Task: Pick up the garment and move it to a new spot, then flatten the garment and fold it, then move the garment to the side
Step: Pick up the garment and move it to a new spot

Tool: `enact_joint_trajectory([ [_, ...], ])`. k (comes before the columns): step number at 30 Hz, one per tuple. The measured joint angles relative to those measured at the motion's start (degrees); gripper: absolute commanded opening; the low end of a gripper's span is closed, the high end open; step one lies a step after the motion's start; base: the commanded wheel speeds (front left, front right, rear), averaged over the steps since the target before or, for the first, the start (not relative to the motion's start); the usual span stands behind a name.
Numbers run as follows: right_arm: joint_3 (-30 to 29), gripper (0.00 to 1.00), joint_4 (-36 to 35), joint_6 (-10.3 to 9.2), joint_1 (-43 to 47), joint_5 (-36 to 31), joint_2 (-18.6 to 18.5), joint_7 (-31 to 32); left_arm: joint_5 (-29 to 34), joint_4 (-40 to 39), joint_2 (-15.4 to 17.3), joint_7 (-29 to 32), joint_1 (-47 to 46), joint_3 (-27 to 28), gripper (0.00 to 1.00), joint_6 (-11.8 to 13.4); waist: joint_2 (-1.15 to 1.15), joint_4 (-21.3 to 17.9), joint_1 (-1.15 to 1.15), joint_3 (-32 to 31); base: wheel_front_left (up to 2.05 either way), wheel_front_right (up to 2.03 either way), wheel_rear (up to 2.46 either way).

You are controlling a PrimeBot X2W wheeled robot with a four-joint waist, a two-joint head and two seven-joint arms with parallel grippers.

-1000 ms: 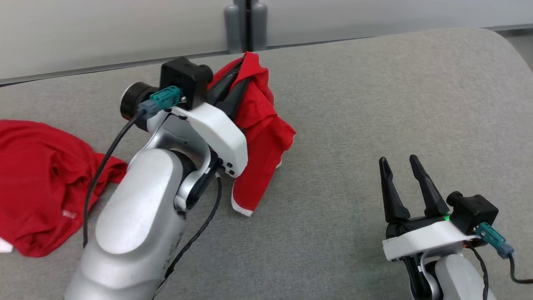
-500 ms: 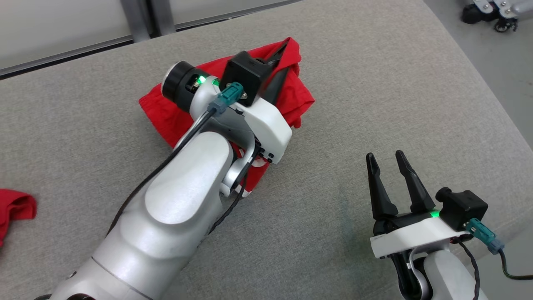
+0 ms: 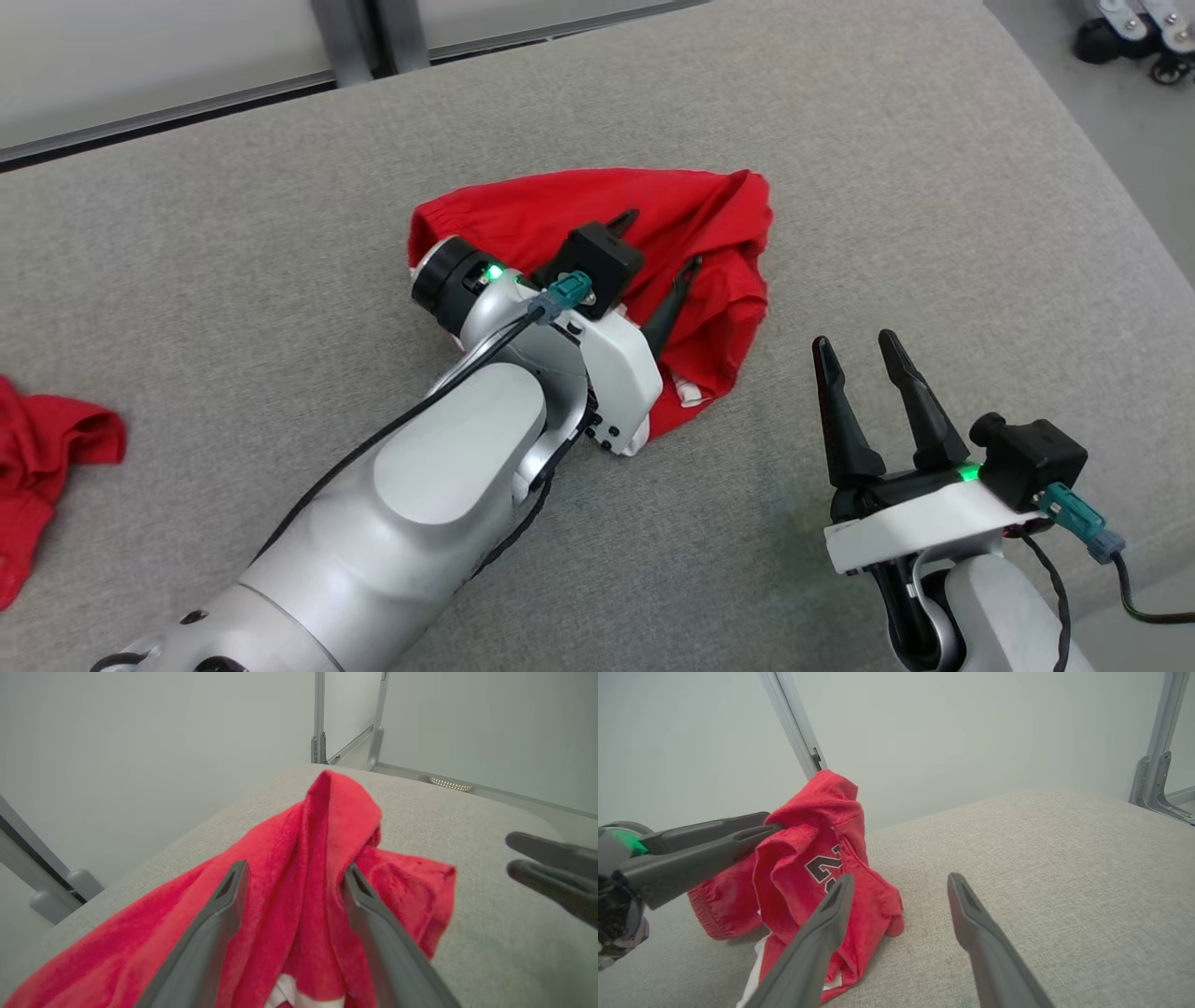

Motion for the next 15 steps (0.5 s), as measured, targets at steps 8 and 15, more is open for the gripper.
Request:
enact_joint_trajectory([
  [8,-1.1,1.0,-0.1,0.0,0.1,-2.2,0.0,0.0,-4.5,1.7,0.0,-2.3,-0.2,-3.6,1.0,-0.5,0.0,5.1,0.0,-2.0,0.0,0.0,0.0],
  [15,-2.7,1.0,-0.6,0.0,2.0,-4.4,-0.2,0.0,-8.1,4.1,0.3,-8.3,1.3,-0.6,1.0,1.4,0.0,10.3,0.0,-4.8,0.0,0.0,0.0],
])
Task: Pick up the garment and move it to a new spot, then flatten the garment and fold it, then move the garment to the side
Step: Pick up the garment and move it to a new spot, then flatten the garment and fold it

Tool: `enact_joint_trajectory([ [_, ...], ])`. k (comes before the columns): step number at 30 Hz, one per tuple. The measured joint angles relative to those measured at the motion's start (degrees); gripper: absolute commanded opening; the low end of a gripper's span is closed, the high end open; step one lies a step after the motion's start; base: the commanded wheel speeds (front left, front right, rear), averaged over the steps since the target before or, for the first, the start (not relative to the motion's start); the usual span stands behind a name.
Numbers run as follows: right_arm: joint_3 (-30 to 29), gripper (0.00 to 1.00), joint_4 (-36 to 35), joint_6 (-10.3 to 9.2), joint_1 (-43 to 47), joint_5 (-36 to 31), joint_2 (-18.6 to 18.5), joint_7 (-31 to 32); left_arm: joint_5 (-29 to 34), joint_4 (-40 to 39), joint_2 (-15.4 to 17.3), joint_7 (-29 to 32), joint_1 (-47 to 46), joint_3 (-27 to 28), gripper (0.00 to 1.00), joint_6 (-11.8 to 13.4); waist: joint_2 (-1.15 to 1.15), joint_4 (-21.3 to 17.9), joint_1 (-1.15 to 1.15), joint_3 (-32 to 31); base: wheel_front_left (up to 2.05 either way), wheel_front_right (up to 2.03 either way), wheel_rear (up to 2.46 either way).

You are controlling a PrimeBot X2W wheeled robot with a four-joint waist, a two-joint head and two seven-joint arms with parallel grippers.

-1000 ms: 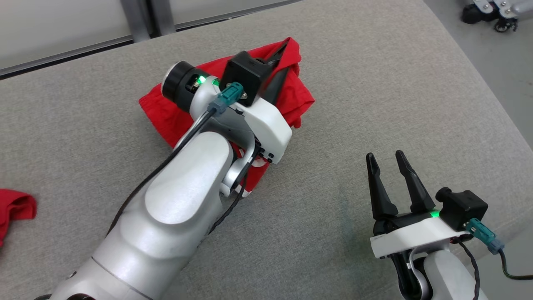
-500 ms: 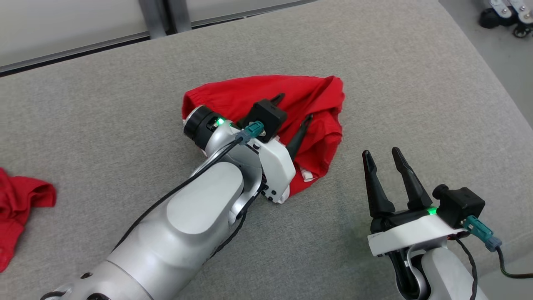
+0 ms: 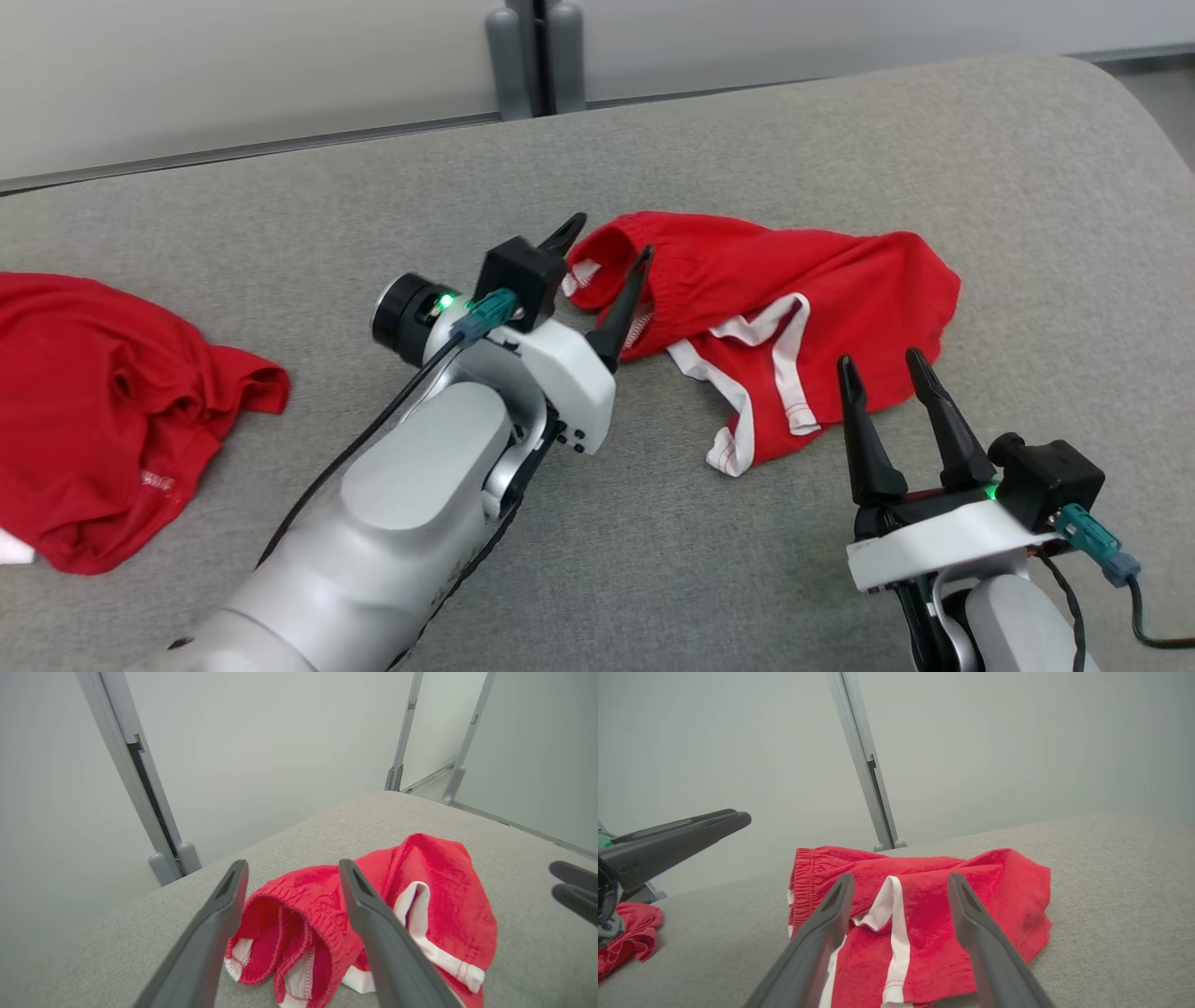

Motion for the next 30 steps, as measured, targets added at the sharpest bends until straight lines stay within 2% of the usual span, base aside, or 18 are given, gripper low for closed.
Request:
enact_joint_trajectory([
  [3,-0.1,1.0,-0.4,0.0,1.0,-0.4,-0.7,0.0,-1.5,-0.9,1.8,-1.8,3.1,3.1,1.0,-0.3,0.0,2.4,0.0,-1.4,0.0,0.0,0.0],
  [6,0.1,1.0,-0.7,0.0,1.8,-0.6,-1.3,0.0,-2.3,-3.8,5.1,-2.4,7.3,7.2,1.0,-0.2,0.0,4.7,0.0,-2.8,0.0,0.0,0.0],
  [9,-0.1,1.0,-1.0,0.0,2.5,-0.8,-1.9,0.0,-0.2,-10.7,8.2,-2.4,13.0,13.5,1.0,0.8,0.0,6.9,0.0,-3.9,0.0,0.0,0.0],
  [12,0.0,1.0,-0.8,0.0,3.0,-0.9,-2.3,0.0,3.4,-16.8,9.6,-2.5,20.8,18.9,1.0,1.6,0.0,8.8,0.0,-4.8,0.0,0.0,0.0],
  [15,-0.2,1.0,-0.5,0.0,3.9,-0.9,-2.8,0.0,6.5,-21.2,9.0,-2.5,28.1,23.6,1.0,1.5,0.0,10.5,0.0,-5.5,0.0,0.0,0.0],
  [20,-0.5,1.0,0.0,0.0,4.2,-1.4,-3.7,0.0,11.3,-25.0,5.0,-2.6,35.2,29.3,1.0,-0.8,0.0,12.6,0.0,-6.0,0.0,0.0,0.0],
  [24,0.2,1.0,0.9,0.0,3.9,-1.7,-3.9,0.0,14.5,-24.9,2.5,-2.6,36.4,31.6,1.0,-3.2,0.0,13.9,0.0,-6.0,0.0,0.0,0.0],
  [30,1.0,1.0,6.0,0.01,-1.7,-7.4,-4.4,3.8,17.4,-23.5,0.6,-2.6,36.4,33.2,1.0,-6.0,0.0,15.3,0.0,-5.3,0.0,0.0,0.0],
])
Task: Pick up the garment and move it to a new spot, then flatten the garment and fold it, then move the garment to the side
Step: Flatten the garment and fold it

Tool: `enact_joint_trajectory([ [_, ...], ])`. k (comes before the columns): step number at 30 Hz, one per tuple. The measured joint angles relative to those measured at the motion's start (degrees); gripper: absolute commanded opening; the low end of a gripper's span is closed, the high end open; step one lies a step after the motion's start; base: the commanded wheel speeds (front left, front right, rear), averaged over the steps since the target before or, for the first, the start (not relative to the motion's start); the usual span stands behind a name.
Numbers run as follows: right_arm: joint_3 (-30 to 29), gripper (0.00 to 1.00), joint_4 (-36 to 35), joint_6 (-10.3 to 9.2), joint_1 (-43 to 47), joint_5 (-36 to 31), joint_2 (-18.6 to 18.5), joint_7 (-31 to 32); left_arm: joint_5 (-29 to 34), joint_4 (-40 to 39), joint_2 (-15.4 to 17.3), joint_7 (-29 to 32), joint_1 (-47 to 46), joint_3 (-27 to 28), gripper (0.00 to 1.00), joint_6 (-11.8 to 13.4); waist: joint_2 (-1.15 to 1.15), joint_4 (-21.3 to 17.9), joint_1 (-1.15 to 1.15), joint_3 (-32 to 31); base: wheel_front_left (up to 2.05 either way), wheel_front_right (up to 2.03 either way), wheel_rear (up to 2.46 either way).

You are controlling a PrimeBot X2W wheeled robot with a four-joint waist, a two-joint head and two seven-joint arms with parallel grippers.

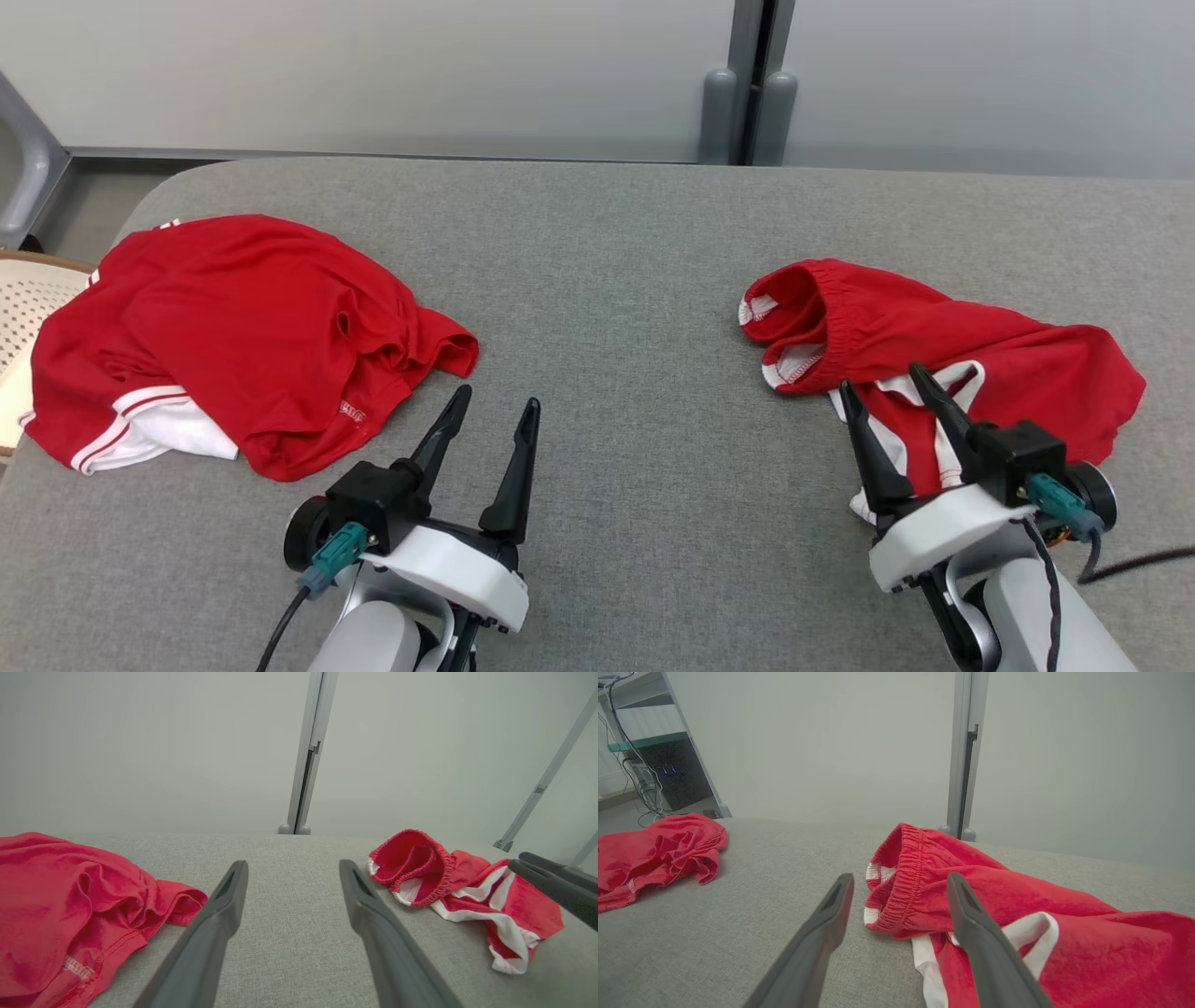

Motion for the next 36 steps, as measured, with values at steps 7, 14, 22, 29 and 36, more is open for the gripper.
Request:
enact_joint_trajectory([
  [7,-1.6,1.0,7.3,0.01,-6.3,-4.4,0.1,4.1,1.1,1.3,-0.7,0.0,-0.1,0.2,1.0,-1.5,0.0,2.6,0.0,1.9,0.0,0.0,0.0],
  [14,-5.6,1.0,13.2,0.08,-9.4,-7.7,-0.5,5.5,-0.8,0.5,-0.8,0.0,-0.4,-1.2,1.0,-1.3,0.0,5.5,0.0,4.0,0.0,0.0,0.0],
  [22,-9.4,0.0,13.7,0.08,-10.3,-11.6,-1.6,2.8,-1.7,0.2,-0.9,0.0,-0.4,-2.1,1.0,-0.3,0.0,6.8,0.0,4.4,0.0,0.0,0.0],
  [29,-6.7,0.0,7.4,0.08,-16.0,-12.3,-11.6,9.3,-2.7,-0.1,-0.9,0.0,-0.4,-3.1,1.0,0.1,0.0,6.2,0.0,3.9,0.0,0.0,0.0],
  [36,10.7,0.0,4.8,0.1,-25.0,-6.8,-25.8,19.1,-4.4,-0.9,-0.9,0.0,-1.2,-5.0,1.0,0.2,0.0,6.9,0.0,5.4,0.0,0.0,0.0],
])
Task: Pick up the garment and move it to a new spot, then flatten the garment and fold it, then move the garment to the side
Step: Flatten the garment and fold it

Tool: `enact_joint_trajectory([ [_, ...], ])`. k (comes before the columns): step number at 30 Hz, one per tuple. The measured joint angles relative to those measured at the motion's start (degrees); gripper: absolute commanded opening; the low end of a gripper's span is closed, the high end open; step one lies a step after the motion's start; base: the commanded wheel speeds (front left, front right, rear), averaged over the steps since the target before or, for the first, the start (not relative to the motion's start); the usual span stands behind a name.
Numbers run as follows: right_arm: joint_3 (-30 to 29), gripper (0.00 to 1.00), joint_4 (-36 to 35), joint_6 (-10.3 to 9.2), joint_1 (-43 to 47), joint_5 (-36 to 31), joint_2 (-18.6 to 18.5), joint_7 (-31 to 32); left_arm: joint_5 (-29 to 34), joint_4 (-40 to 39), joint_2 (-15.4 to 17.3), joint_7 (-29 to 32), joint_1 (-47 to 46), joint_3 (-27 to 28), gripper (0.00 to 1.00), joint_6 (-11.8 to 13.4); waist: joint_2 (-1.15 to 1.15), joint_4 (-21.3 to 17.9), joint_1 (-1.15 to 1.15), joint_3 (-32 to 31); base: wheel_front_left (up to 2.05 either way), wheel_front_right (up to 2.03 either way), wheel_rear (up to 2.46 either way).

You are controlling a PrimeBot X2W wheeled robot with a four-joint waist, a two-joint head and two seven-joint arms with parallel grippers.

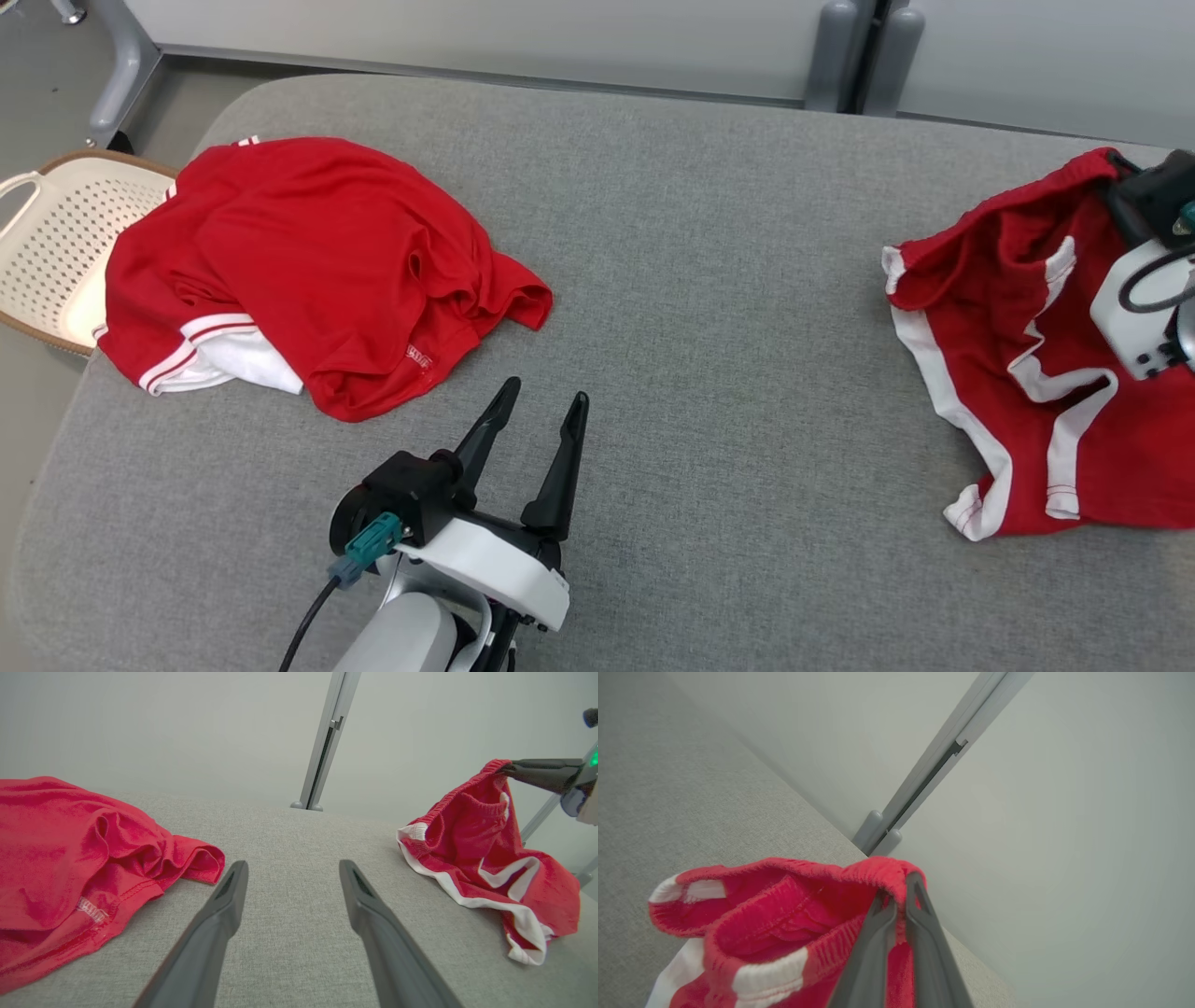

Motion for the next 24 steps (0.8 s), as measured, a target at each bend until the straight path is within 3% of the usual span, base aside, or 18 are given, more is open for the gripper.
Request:
enact_joint_trajectory([
  [1,7.9,0.0,-0.7,0.04,-3.8,3.0,-5.2,2.1,-0.3,0.0,0.0,0.0,-0.7,-0.8,1.0,0.0,0.0,0.5,0.0,1.0,0.0,0.0,0.0],
  [2,11.2,0.0,-1.3,0.04,-6.3,5.0,-7.6,2.6,-0.5,0.1,0.0,0.0,-1.0,-1.2,1.0,0.0,0.0,0.9,0.0,1.5,0.0,0.0,0.0],
  [3,11.2,0.0,-1.3,0.04,-6.3,5.0,-7.6,2.6,-0.5,0.1,0.0,0.0,-1.0,-1.2,1.0,0.0,0.0,0.9,0.0,1.5,0.0,0.0,0.0],
  [6,21.9,0.0,-2.0,0.04,-14.0,8.3,-14.1,3.9,-1.6,0.1,0.0,0.0,-1.9,-2.4,1.0,0.0,0.0,2.4,0.0,2.8,0.0,0.0,0.0],
  [9,30.1,0.0,-1.0,0.05,-20.5,11.8,-17.7,4.1,-2.8,-0.4,0.1,0.0,-2.6,-3.7,1.0,0.1,0.0,4.2,0.0,4.0,0.0,0.0,0.0],
  [10,32.1,0.16,0.0,0.05,-22.6,12.7,-18.6,4.2,-3.3,-0.6,0.0,0.0,-2.8,-4.0,1.0,0.3,0.0,4.9,0.0,4.4,0.0,0.0,0.0],
  [12,35.1,1.0,2.6,0.05,-26.4,14.2,-19.9,4.0,-4.0,-0.9,0.0,0.0,-2.9,-4.9,1.0,0.6,0.0,6.2,0.0,5.2,0.0,0.0,0.0],
  [17,39.0,1.0,9.7,0.05,-33.1,16.7,-19.8,1.3,-4.9,-1.4,0.0,0.0,-3.6,-5.8,1.0,1.1,0.0,8.9,0.0,6.9,0.0,0.0,0.0],
  [24,40.1,1.0,18.5,0.04,-35.1,20.8,-15.7,-2.1,-4.7,-1.1,0.0,0.0,-3.9,-5.3,1.0,1.5,0.0,8.9,0.0,7.2,0.0,0.0,0.0],
])
